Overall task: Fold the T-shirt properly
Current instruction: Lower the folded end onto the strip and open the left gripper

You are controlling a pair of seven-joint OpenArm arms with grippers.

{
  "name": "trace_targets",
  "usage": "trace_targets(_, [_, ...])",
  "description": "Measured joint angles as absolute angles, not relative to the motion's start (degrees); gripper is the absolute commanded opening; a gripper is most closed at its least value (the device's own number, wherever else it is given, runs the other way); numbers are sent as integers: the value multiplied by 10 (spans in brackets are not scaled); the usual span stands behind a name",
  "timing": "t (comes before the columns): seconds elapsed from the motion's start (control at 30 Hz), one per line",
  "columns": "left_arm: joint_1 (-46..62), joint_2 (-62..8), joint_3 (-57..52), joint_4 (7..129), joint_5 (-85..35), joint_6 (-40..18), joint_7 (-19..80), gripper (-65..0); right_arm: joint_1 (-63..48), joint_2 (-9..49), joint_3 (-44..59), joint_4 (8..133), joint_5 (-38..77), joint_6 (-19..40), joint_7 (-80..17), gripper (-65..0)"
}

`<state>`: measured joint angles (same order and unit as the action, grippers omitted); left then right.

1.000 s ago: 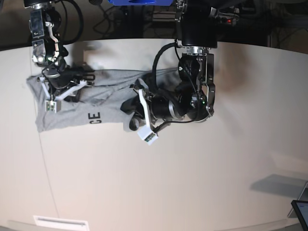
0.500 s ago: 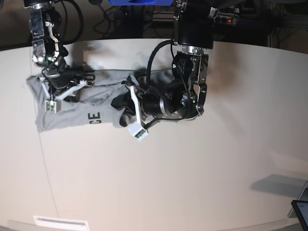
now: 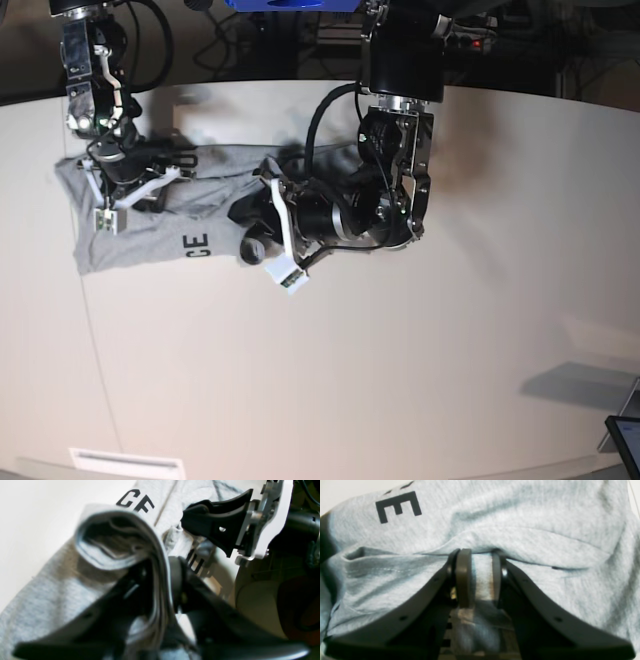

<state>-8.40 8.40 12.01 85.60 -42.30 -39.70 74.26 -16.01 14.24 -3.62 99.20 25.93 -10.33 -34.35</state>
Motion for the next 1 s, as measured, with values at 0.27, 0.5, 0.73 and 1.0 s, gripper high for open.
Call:
trace_targets(0.27, [-87,84,121,855,-490,-397,724,-453,-160,142,-36,992,259,-103,-344,-505])
trace_targets(0.5, [-127,85,185,856,-593,-395,720,-455,-160,142,-36,992,259,-103,-343,-505])
trace_targets(0.73, [-123,72,189,886,-563,-394,725,-467,-159,142,-36,981,260,-99,-330,-505])
trace_targets(1.0, [-79,-18,185,1094,-387,-397,722,-650,-157,144,-37,977,258,-99,-328,-505])
